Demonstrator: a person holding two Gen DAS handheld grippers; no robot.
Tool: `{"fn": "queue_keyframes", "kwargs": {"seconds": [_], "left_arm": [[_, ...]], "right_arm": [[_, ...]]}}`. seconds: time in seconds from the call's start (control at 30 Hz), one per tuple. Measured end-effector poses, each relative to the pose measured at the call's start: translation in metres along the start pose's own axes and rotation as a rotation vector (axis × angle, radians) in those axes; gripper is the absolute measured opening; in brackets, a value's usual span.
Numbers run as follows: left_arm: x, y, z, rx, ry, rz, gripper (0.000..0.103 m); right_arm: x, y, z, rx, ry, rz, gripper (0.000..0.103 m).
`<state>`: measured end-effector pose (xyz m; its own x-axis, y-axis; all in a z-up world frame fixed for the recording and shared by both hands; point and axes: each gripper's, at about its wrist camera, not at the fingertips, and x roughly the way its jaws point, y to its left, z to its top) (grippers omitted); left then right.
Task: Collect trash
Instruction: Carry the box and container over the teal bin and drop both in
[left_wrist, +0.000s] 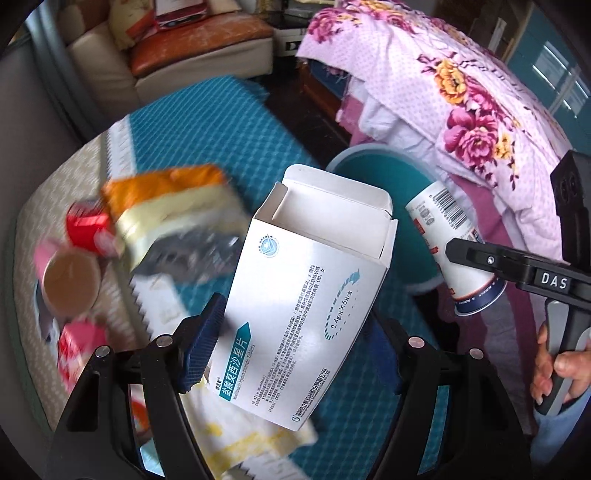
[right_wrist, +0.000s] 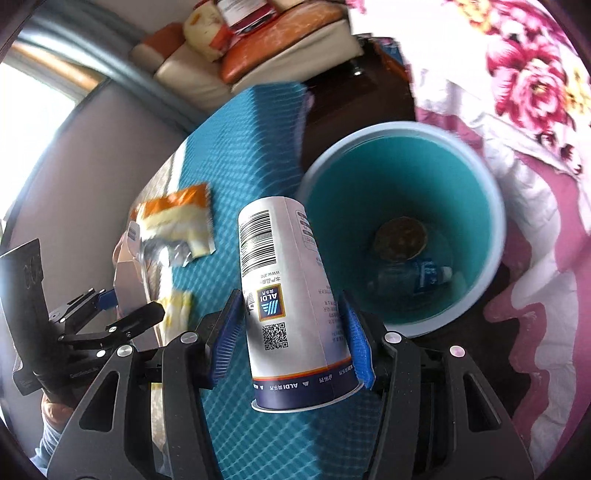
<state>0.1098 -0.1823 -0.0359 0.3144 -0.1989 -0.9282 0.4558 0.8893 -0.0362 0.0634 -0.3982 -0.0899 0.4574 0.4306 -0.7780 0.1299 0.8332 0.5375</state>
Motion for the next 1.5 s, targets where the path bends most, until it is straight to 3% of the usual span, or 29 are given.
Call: {"fn": "queue_keyframes", "kwargs": {"seconds": [0.23, 0.5, 0.9, 1.2, 1.5], "left_arm": [[0.007, -0.038, 0.045, 0.041, -0.035, -0.057, 0.073], [0.049, -0.066, 0.070, 0.063, 0.013, -0.068, 0.073], [0.081, -0.062, 0.066, 0.033, 0.064, -0.088, 0.080], [0.066, -0.046, 0.051, 0.009, 0.014, -0.105, 0.089], [0.069, -0.038, 0.067, -0.024, 0.005, -0.155, 0.090]], "right_arm": [[-0.020, -0.035, 0.019, 0.058, -0.063, -0.037, 0.050], [-0.017, -0.062, 0.032, 0.089, -0.061, -0.062, 0.050], [-0.021, -0.075, 0.031, 0.115, -0.060, -0.096, 0.051], [-0.018, -0.059, 0.034, 0.091, -0.057, -0.119, 0.050], [-0.017, -0.054, 0.037, 0.100, -0.071, -0.151, 0.051]]}}
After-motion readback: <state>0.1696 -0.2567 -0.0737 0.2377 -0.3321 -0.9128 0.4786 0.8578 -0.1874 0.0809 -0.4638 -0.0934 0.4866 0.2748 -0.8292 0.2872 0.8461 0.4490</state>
